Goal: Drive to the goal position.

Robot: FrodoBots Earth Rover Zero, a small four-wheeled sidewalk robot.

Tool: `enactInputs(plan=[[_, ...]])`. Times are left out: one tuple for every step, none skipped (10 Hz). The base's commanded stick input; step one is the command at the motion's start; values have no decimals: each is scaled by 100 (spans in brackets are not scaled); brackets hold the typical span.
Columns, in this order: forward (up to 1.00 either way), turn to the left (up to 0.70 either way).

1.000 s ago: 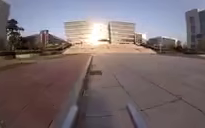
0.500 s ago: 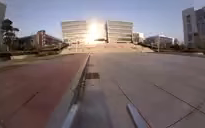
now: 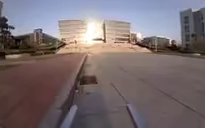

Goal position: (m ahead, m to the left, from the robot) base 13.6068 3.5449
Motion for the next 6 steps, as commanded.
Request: enactInputs(plan=[[70, 0], [70, 0], [70, 0], [70, 0], [70, 0], [70, 0]])
